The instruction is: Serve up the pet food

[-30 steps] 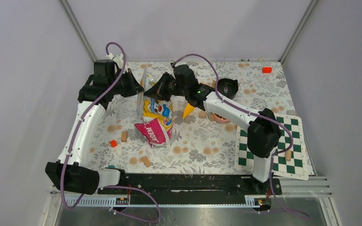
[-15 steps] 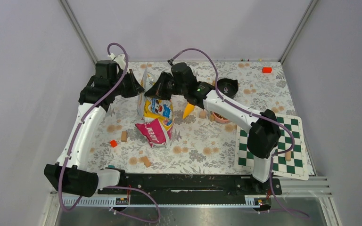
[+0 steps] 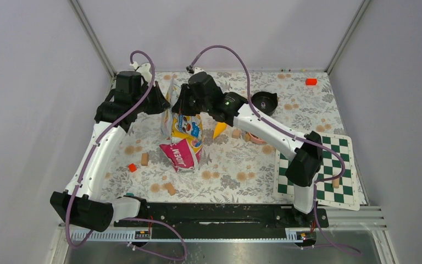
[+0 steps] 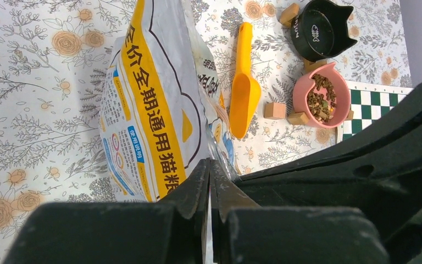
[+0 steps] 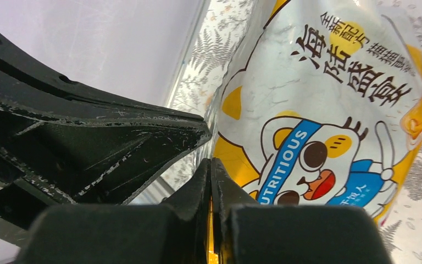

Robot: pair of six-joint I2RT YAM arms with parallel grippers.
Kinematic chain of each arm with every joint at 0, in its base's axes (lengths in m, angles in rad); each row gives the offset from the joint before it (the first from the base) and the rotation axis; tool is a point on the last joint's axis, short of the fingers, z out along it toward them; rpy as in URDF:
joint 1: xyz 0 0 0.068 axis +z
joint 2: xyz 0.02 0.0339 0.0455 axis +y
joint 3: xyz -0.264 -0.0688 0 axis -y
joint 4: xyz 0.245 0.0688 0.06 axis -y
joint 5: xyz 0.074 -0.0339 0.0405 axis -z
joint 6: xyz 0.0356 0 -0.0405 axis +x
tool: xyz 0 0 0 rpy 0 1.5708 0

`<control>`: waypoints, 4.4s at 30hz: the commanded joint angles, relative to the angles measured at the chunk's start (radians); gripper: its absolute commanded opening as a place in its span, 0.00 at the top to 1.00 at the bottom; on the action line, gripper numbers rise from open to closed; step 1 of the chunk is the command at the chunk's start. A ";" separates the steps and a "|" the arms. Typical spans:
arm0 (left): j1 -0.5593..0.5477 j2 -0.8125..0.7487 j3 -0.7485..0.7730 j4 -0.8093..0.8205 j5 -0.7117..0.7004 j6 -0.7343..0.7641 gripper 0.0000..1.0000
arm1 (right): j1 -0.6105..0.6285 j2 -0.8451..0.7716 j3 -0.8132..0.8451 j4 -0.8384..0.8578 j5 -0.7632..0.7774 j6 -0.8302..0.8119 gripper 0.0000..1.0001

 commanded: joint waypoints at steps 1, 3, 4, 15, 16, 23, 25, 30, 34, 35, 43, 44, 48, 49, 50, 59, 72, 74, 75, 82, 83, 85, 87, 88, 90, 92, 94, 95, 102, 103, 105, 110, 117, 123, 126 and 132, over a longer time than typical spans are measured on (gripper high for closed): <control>0.026 -0.025 -0.019 -0.040 -0.176 0.061 1.00 | -0.009 0.005 0.095 -0.199 0.228 -0.146 1.00; 0.024 -0.024 -0.020 -0.043 -0.186 0.062 1.00 | -0.006 0.016 0.121 -0.239 0.263 -0.164 1.00; 0.024 -0.025 -0.018 -0.045 -0.188 0.064 1.00 | -0.005 0.021 0.135 -0.254 0.275 -0.168 1.00; 0.024 -0.025 0.035 -0.092 -0.266 0.085 1.00 | 0.000 0.003 0.208 -0.339 0.317 -0.209 1.00; 0.025 -0.025 0.047 -0.101 -0.279 0.086 1.00 | 0.000 0.000 0.216 -0.347 0.321 -0.214 1.00; 0.025 -0.057 0.110 -0.127 -0.408 0.074 1.00 | 0.000 -0.016 0.270 -0.425 0.396 -0.271 1.00; 0.025 -0.070 0.129 -0.126 -0.411 0.066 1.00 | 0.000 -0.028 0.270 -0.426 0.406 -0.284 1.00; 0.024 -0.086 0.181 -0.125 -0.413 0.045 1.00 | -0.001 -0.048 0.307 -0.433 0.413 -0.312 1.00; 0.024 -0.109 0.187 -0.097 -0.418 0.048 1.00 | 0.000 -0.044 0.357 -0.465 0.422 -0.347 1.00; 0.024 -0.111 0.179 -0.083 -0.392 0.054 1.00 | 0.000 -0.042 0.364 -0.466 0.400 -0.358 1.00; 0.025 -0.058 0.078 -0.023 -0.119 0.023 0.51 | -0.001 0.018 0.390 -0.471 0.266 -0.369 0.41; 0.024 -0.051 0.065 -0.021 -0.110 0.021 0.48 | 0.000 0.028 0.391 -0.471 0.259 -0.373 0.36; 0.024 -0.028 0.027 -0.020 -0.109 0.021 0.43 | -0.002 0.072 0.420 -0.471 0.214 -0.390 0.30; 0.024 -0.025 0.022 -0.021 -0.113 0.018 0.42 | -0.001 0.084 0.433 -0.470 0.201 -0.391 0.29; 0.024 -0.022 0.019 -0.019 -0.112 0.016 0.42 | -0.001 0.095 0.444 -0.470 0.191 -0.389 0.28; 0.026 0.014 0.001 -0.003 -0.121 -0.029 0.41 | 0.000 0.203 0.530 -0.471 0.088 -0.345 0.32; 0.028 0.036 0.092 -0.052 -0.199 0.041 1.00 | -0.010 0.207 0.694 -0.696 0.288 -0.513 1.00; 0.029 0.039 0.138 -0.070 -0.244 0.052 1.00 | -0.011 0.176 0.698 -0.695 0.350 -0.554 1.00; 0.029 0.035 0.160 -0.074 -0.264 0.057 1.00 | -0.013 0.161 0.701 -0.686 0.363 -0.576 1.00; 0.028 -0.002 0.266 -0.077 -0.411 0.089 1.00 | -0.020 0.081 0.710 -0.606 0.440 -0.640 1.00; 0.030 -0.006 0.276 -0.076 -0.421 0.093 1.00 | -0.020 0.076 0.716 -0.599 0.444 -0.641 1.00; 0.031 -0.010 0.298 -0.077 -0.437 0.104 1.00 | -0.020 0.066 0.727 -0.583 0.449 -0.644 1.00; 0.030 -0.010 0.317 -0.081 -0.445 0.110 1.00 | -0.020 0.055 0.730 -0.571 0.457 -0.647 1.00; 0.031 -0.007 0.331 -0.087 -0.448 0.116 1.00 | -0.020 0.047 0.730 -0.568 0.461 -0.646 1.00; 0.032 -0.005 0.358 -0.107 -0.466 0.122 1.00 | -0.019 0.035 0.730 -0.566 0.461 -0.634 1.00; 0.034 -0.009 0.373 -0.115 -0.471 0.125 1.00 | -0.021 0.021 0.725 -0.565 0.455 -0.620 1.00; 0.036 -0.016 0.369 -0.117 -0.458 0.121 1.00 | -0.019 0.010 0.719 -0.566 0.460 -0.606 1.00; 0.038 -0.022 0.357 -0.117 -0.453 0.120 1.00 | -0.020 0.008 0.714 -0.565 0.464 -0.598 1.00; 0.075 -0.050 0.215 -0.088 -0.409 0.071 0.75 | -0.020 0.014 0.608 -0.568 0.470 -0.552 0.78; 0.078 -0.051 0.210 -0.081 -0.402 0.068 0.59 | -0.020 0.021 0.604 -0.575 0.465 -0.547 0.63; 0.080 -0.047 0.220 -0.067 -0.393 0.065 0.38 | -0.021 0.032 0.615 -0.581 0.460 -0.543 0.42; 0.080 -0.034 0.274 -0.044 -0.364 0.059 0.28 | -0.080 0.031 0.642 -0.580 0.435 -0.487 0.25; 0.080 -0.048 0.285 -0.014 -0.342 0.059 0.09 | -0.279 0.043 0.416 -0.574 0.290 -0.278 0.25; 0.080 -0.086 0.245 0.027 -0.380 0.061 0.01 | -0.318 0.205 0.322 -0.555 0.251 -0.221 0.20; 0.082 -0.092 0.239 0.031 -0.400 0.047 0.01 | -0.318 0.294 0.332 -0.534 0.220 -0.183 0.18; 0.083 -0.101 0.219 0.050 -0.389 0.062 0.01 | -0.317 0.430 0.394 -0.530 0.261 -0.110 0.22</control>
